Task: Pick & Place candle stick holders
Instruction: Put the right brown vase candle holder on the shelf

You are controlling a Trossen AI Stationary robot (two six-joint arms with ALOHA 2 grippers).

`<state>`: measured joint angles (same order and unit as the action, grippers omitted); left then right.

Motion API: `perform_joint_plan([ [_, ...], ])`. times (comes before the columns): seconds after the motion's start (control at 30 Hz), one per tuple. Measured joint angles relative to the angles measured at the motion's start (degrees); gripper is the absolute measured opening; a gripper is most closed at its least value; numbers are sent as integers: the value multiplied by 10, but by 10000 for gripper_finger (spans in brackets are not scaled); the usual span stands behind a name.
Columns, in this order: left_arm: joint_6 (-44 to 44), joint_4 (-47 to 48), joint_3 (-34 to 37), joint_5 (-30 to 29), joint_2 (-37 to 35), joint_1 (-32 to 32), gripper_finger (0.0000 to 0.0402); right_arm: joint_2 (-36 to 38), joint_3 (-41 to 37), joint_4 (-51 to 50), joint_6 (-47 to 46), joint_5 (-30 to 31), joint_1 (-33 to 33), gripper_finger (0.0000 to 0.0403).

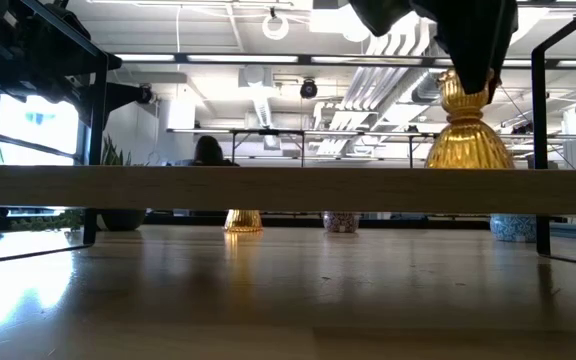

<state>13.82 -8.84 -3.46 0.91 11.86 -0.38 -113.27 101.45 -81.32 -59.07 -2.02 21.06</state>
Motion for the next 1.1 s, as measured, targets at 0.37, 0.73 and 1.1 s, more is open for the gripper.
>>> perform_joint_plan([
  [0.37, 0, 0, 0, 0, 0, 0, 262, 0, 0, 2, -13, -13, 6, 190],
  [0.73, 0, 0, 0, 0, 0, 0, 262, 0, 0, 17, -26, -11, 10, 190],
  [1.1, 0, 0, 0, 0, 0, 0, 262, 0, 0, 22, -38, -13, 13, 191],
])
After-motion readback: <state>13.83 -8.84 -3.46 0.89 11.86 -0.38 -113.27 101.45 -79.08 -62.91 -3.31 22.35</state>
